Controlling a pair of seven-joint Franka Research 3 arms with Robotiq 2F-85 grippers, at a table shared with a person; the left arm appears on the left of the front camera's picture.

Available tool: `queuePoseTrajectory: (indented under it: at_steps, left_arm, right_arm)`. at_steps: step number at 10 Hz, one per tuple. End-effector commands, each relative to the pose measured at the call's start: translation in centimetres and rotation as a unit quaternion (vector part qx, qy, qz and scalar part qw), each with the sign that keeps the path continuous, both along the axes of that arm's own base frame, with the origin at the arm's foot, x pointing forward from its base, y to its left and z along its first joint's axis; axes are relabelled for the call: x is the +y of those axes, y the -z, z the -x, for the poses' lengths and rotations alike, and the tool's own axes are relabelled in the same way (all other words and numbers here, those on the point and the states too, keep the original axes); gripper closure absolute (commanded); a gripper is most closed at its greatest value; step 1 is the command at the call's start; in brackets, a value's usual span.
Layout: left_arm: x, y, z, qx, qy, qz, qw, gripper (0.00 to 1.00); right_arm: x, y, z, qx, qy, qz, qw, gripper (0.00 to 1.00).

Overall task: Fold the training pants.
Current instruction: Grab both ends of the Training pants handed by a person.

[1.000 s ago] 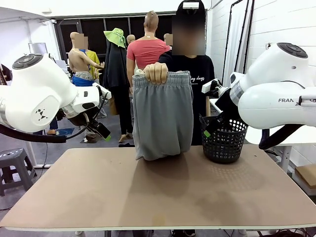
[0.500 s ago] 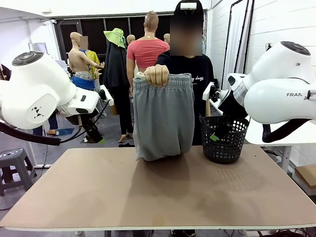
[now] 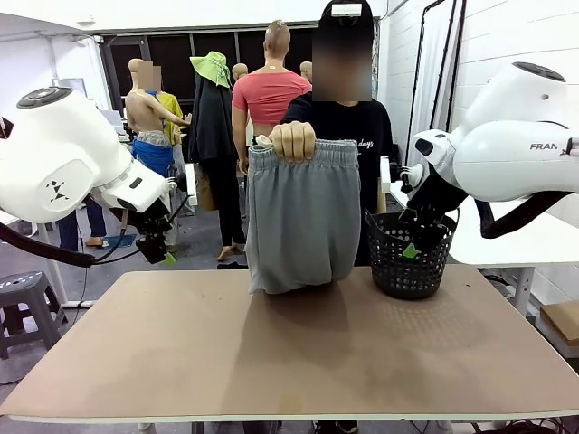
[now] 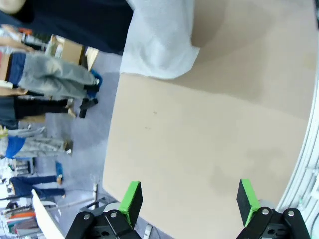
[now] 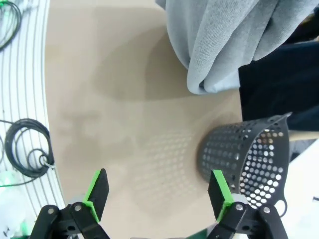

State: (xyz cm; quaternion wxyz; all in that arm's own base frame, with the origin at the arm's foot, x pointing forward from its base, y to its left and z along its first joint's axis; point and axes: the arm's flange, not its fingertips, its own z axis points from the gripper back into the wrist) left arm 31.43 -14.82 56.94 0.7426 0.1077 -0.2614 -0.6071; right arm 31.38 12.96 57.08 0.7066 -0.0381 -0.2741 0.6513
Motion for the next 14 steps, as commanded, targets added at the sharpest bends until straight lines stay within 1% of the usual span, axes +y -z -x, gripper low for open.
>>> queuePoseTrajectory:
  at_steps: [1,3,4,5,6,7,8,9,11,12,14]
  left_arm:
    - [-0.5,0.1,0.4,0.005,0.011,0.008,1.0,0.0]
    - [-0.5,0.1,0.4,0.005,0.011,0.008,1.0,0.0]
    - [-0.2,-0.1,0.1,0.0,0.001,0.0,1.0,0.0]
    - [0.2,0.5,-1.8,-0.017,0.073,-0.001,0.997,0.0]
    - [0.8,1.0,-3.1,-0.026,0.116,0.002,0.993,0.0]
    - [1.1,1.7,-3.9,-0.043,0.138,0.024,0.989,0.0]
    - [1.3,2.3,-4.7,-0.055,0.156,0.054,0.985,0.0]
    - [1.5,2.9,-5.5,-0.063,0.177,0.073,0.98,0.0]
    - [1.1,3.9,-6.9,-0.042,0.227,0.098,0.968,0.0]
    - [0.5,4.6,-6.7,-0.033,0.234,0.106,0.966,0.0]
    - [0.3,5.1,-7.7,-0.044,0.239,0.143,0.959,0.0]
  right_arm:
    - [-0.1,0.0,0.1,0.005,0.0,-0.013,1.0,0.0]
    - [-0.1,0.0,0.1,0.005,0.0,-0.013,1.0,0.0]
    - [0.0,-0.1,0.1,-0.001,0.003,-0.002,1.0,0.0]
    - [-0.3,0.4,-1.4,-0.024,0.005,-0.022,0.999,0.0]
    - [-0.7,0.9,-2.7,-0.035,-0.006,-0.034,0.999,0.0]
    - [-1.3,1.5,-3.6,-0.029,-0.025,-0.064,0.997,0.0]
    - [-1.5,2.5,-4.8,-0.034,-0.029,-0.1,0.994,0.0]
    - [-1.4,3.4,-5.9,-0.023,-0.046,-0.122,0.991,0.0]
    - [-1.4,4.7,-7.2,0.007,-0.08,-0.15,0.985,0.0]
    - [-1.2,5.2,-6.8,0.019,-0.086,-0.159,0.983,0.0]
    - [-0.6,5.8,-7.3,0.004,-0.112,-0.197,0.974,0.0]
